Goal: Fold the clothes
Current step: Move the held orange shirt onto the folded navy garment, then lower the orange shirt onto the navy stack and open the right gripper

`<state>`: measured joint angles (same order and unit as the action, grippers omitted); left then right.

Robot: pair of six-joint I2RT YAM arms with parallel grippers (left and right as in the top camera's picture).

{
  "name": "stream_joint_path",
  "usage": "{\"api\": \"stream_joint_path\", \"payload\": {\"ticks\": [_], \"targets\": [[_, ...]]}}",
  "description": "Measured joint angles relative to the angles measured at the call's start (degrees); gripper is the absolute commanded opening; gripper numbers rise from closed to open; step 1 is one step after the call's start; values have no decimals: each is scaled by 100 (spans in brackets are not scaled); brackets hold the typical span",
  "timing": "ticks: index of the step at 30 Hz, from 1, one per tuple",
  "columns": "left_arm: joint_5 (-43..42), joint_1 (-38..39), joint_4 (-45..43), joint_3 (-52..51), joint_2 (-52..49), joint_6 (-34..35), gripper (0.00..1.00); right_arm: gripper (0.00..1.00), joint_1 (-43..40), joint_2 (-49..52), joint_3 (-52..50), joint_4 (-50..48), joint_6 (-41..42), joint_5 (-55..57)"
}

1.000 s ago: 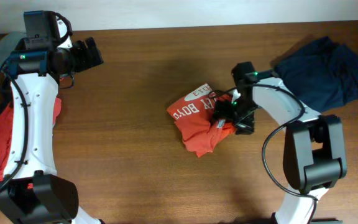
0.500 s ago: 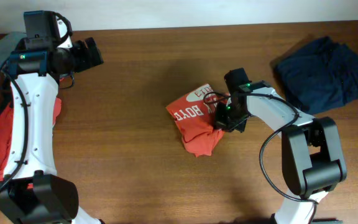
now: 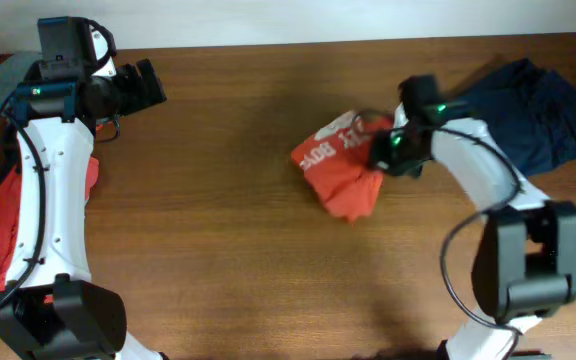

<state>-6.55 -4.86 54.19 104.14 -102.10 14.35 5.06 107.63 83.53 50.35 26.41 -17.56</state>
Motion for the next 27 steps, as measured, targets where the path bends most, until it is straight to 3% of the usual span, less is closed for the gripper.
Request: {"api": "stream_joint_path", "payload": {"ticks": [10, 19, 27], "targets": [[0, 0, -22, 0, 0, 0, 99, 4, -739, -391, 1355, 39, -278, 28], [103, 0, -22, 0, 0, 0, 99, 4, -1954, -391, 1484, -7, -437, -144], [131, 0, -42, 0, 0, -2, 99, 4, -3331, -387, 1484, -876, -1215, -1257]]}}
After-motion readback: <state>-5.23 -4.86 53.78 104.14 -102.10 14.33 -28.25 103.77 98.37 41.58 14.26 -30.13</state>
